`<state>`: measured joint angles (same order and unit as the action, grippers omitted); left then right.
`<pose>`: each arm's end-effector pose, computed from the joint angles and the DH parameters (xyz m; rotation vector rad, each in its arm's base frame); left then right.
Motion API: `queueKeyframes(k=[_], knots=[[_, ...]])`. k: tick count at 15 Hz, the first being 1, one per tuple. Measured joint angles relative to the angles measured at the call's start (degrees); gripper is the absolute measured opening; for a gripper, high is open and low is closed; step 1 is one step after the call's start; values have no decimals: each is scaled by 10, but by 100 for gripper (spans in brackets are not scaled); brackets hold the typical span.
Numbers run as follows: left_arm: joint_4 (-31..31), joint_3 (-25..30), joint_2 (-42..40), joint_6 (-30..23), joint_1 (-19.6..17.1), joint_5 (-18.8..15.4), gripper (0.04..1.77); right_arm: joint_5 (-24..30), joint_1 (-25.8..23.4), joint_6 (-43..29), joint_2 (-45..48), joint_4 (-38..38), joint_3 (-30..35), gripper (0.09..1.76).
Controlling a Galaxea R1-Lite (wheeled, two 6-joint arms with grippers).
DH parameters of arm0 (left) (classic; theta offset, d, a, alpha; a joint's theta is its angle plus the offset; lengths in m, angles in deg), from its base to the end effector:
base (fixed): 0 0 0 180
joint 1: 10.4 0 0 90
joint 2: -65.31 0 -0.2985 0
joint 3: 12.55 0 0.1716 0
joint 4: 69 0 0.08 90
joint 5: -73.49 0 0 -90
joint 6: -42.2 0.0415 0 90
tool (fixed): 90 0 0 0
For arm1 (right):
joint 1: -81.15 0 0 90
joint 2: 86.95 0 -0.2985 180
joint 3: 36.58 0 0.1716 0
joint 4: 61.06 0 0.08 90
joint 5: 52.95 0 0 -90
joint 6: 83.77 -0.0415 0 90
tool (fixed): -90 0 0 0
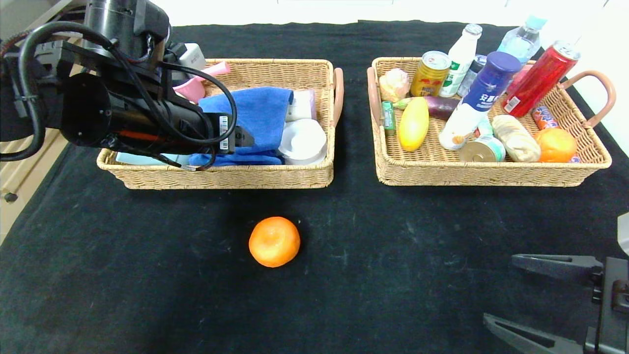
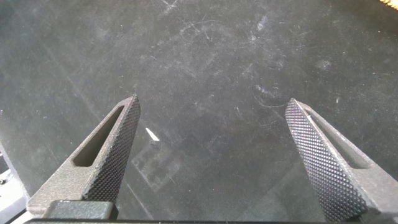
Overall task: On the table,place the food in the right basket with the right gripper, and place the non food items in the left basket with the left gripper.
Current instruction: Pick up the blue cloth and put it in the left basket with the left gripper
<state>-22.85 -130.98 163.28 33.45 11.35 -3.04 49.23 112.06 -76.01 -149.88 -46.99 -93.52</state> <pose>0.2921 -0.1061 0.3034 -0.0144 0.4370 -0.1090 0.1225 0.0836 0.2065 -0.1860 0.3029 0.7675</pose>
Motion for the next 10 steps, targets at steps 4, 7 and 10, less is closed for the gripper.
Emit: queueKeyframes(k=[4,7,10], knots=[[25,3,-31,4,13,3,155,0,2,0,1,0,0,171],[55,6,-60,2,38,3,160,0,3,0,2,0,1,171],[79,47,-89,-2,83,4,164,0,8,0,3,0,5,171]])
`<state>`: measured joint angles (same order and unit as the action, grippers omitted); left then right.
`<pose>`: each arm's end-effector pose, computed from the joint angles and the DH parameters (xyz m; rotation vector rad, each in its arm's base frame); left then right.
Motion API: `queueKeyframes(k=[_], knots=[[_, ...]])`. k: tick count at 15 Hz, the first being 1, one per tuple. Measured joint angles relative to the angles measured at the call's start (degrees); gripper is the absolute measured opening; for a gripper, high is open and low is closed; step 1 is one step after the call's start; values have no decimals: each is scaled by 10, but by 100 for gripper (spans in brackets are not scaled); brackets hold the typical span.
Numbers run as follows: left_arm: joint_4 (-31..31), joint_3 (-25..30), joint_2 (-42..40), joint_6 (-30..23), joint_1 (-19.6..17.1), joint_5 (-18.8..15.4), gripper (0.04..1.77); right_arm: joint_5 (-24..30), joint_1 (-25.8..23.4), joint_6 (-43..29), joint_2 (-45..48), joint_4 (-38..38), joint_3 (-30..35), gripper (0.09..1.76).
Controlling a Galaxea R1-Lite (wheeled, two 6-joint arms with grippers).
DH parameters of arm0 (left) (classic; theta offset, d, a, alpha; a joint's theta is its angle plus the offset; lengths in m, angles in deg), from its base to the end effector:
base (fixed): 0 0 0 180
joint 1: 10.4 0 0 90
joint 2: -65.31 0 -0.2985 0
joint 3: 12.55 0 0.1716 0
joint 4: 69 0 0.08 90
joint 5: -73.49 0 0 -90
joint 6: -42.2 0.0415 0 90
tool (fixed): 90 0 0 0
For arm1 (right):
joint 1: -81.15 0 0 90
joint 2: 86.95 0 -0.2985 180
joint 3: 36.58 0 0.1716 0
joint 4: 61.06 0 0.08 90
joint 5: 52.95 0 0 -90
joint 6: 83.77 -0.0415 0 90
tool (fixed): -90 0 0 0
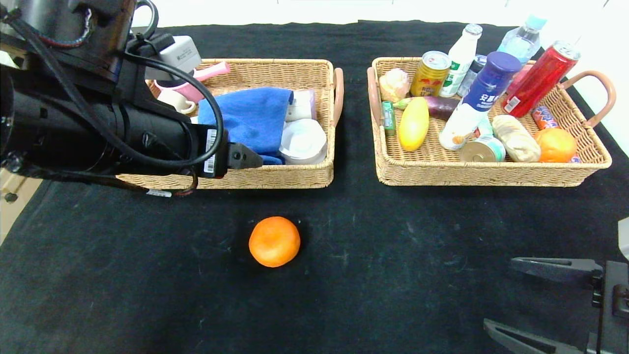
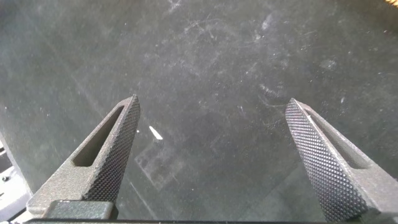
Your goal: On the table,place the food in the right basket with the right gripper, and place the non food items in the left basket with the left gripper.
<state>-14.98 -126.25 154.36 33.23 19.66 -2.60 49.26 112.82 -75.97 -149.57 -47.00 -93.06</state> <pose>0.2264 -0.1195 0.3110 0.0399 0.4962 -0.2372 0.1201 0.0844 0.2051 -0.1891 0.3041 0.7813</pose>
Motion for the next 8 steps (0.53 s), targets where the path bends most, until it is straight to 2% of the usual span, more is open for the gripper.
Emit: queueKeyframes(k=[8], knots=[[12,87,-3,-24,88,6,169,-1,4,6,-3,0,3,171]])
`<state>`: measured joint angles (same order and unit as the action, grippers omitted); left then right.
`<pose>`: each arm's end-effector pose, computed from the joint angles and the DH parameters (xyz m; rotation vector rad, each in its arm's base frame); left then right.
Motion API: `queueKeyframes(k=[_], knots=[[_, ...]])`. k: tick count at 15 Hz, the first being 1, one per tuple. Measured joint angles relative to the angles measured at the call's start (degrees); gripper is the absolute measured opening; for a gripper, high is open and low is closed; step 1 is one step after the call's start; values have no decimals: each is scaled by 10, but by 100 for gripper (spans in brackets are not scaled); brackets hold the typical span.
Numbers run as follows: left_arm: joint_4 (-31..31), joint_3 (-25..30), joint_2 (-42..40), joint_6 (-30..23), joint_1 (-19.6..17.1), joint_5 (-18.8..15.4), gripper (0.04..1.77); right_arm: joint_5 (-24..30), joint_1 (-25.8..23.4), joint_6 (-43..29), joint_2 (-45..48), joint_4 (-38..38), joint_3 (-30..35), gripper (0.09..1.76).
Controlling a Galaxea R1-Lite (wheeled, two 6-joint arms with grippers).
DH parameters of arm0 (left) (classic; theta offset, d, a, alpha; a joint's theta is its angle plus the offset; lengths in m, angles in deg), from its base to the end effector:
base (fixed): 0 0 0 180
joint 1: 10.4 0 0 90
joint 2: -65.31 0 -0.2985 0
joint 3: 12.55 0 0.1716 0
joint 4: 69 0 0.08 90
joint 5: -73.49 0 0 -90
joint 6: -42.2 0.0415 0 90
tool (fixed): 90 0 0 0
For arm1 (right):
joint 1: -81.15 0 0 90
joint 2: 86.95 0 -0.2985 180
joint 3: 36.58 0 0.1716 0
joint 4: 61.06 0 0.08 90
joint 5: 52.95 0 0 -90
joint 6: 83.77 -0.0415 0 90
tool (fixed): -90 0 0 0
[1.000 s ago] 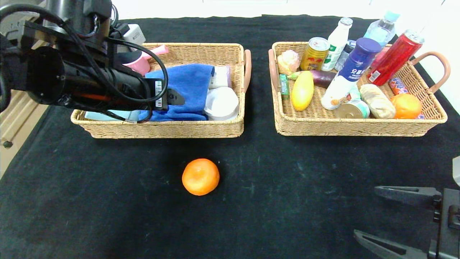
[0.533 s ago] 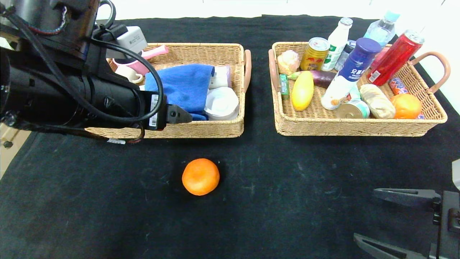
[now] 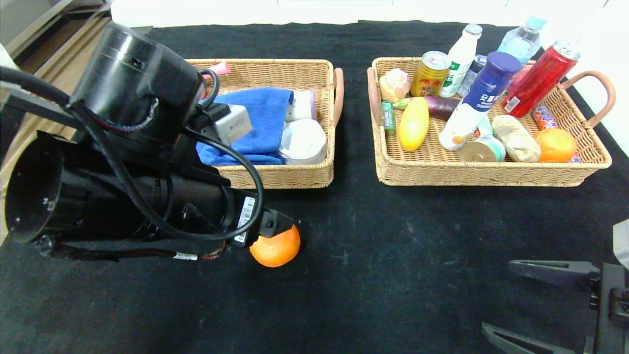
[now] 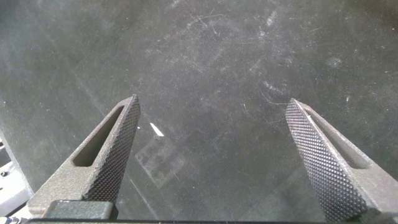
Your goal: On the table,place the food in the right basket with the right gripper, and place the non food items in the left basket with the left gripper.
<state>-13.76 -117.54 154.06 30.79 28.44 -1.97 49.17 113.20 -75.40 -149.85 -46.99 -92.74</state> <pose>0.2025 -0.1497 0.2708 0.1179 0.6477 -0.3434 0.1201 0.0855 0.2028 -0.2017 0.3106 0.7883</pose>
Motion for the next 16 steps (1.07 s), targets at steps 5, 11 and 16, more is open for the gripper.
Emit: queueKeyframes(k=[5,11,16], knots=[[17,13,32,-39,18,14,170,0,-2,0,-4,0,0,171],[13,12,67,-52,20,23,170,0,-2,1,-4,0,0,171],[9,2,89,-53,17,38,171,0,-2,1,-5,0,1,171]])
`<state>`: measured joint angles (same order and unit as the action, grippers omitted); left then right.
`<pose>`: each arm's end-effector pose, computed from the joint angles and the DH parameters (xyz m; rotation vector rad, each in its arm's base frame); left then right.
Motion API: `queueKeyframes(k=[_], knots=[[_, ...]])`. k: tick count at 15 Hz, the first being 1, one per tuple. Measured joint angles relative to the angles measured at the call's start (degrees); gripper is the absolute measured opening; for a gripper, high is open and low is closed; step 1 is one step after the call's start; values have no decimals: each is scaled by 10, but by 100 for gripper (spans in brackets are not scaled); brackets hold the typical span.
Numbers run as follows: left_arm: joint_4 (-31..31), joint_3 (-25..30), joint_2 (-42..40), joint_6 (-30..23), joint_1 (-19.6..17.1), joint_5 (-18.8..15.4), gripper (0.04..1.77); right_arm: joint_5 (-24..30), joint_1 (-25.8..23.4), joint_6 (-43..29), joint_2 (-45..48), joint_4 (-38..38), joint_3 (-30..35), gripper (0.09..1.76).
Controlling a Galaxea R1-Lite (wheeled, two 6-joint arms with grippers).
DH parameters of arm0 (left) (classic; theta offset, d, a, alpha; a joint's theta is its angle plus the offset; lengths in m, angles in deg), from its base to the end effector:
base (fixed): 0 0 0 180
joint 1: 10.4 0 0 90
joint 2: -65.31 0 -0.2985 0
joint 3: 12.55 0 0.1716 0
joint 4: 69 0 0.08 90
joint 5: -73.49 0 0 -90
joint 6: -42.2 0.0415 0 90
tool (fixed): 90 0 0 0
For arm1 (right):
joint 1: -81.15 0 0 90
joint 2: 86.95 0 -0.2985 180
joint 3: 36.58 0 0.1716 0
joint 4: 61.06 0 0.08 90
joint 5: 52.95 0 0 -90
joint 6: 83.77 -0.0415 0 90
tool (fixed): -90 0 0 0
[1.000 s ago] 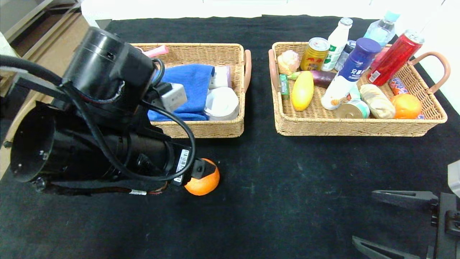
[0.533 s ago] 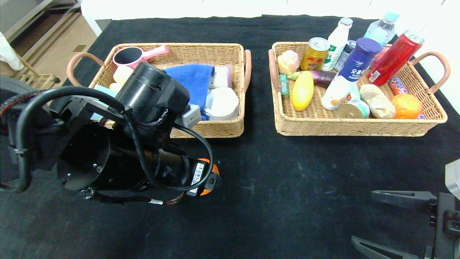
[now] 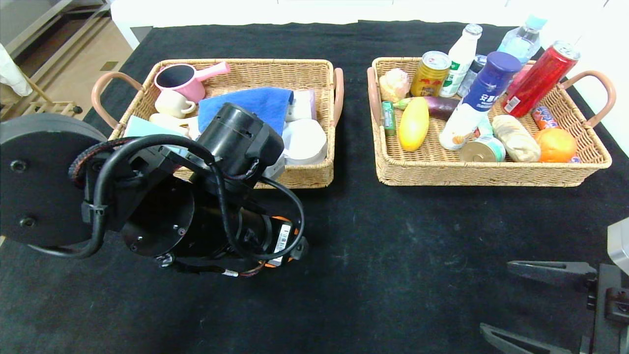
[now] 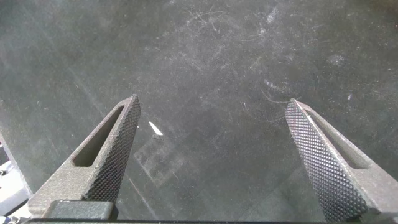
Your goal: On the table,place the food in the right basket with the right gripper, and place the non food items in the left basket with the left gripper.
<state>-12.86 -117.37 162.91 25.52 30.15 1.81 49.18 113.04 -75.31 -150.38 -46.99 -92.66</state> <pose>0.2274 -0.1774 0.2274 0.1479 0.7874 -0.2499 0.1218 0.0861 0.2010 -0.2044 0.3209 0.7862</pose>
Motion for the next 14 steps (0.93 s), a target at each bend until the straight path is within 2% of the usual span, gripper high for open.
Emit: queueKeyframes(k=[9,12,14], knots=[[1,-5,17,-1,-2,0,172,0,1,0,-1,-1,0,171],[1,-4,19,0,-4,0,129,0,0,0,-1,-1,0,171],[1,-5,20,0,-4,-1,121,0,0,0,-1,-1,0,171]])
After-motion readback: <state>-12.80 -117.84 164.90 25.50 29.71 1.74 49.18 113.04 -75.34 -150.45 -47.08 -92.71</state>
